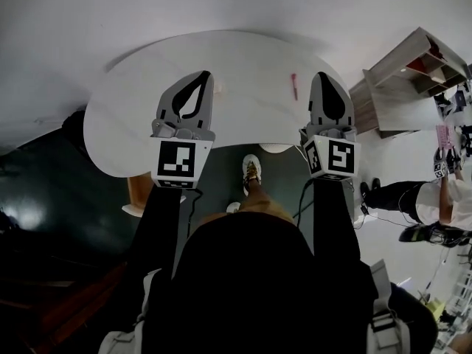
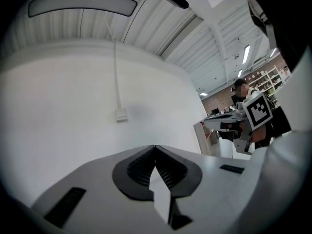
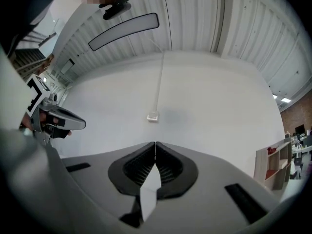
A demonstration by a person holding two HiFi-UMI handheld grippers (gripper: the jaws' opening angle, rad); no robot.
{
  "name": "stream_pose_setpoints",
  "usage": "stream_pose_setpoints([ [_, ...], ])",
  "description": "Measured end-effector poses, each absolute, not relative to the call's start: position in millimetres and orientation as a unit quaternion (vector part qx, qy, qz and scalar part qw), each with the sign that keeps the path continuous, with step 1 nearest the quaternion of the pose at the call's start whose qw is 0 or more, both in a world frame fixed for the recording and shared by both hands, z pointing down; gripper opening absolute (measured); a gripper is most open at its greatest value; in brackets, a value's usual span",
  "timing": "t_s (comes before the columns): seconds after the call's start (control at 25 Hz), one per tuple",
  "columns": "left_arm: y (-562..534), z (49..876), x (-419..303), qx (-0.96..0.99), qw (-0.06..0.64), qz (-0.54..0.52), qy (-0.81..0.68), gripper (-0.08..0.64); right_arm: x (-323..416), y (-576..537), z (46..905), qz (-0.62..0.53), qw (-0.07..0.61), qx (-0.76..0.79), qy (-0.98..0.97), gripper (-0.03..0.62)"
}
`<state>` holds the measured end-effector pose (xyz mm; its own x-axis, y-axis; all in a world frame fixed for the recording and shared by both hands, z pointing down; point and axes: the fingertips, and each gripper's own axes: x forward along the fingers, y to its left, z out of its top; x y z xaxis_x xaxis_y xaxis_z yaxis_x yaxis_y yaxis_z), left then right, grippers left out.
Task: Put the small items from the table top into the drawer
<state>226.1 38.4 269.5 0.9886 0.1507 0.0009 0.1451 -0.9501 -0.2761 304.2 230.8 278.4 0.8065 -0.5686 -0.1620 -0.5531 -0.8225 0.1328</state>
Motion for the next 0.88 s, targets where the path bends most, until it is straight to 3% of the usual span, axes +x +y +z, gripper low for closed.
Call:
stream_pose_setpoints([
  [0.52,46.9,271.2,355.4,-0.988,0.129,0.014,-0.089,0.015,431.2,231.4,274.8,-0.087,0.046,0.954,-0.284,0.028],
  [0.88,40.3,273.2,403.7,-0.989,0.122,0.020,-0.080,0.015,482.4,219.7,284.8,-0.085,0.031,0.951,-0.294,0.028],
])
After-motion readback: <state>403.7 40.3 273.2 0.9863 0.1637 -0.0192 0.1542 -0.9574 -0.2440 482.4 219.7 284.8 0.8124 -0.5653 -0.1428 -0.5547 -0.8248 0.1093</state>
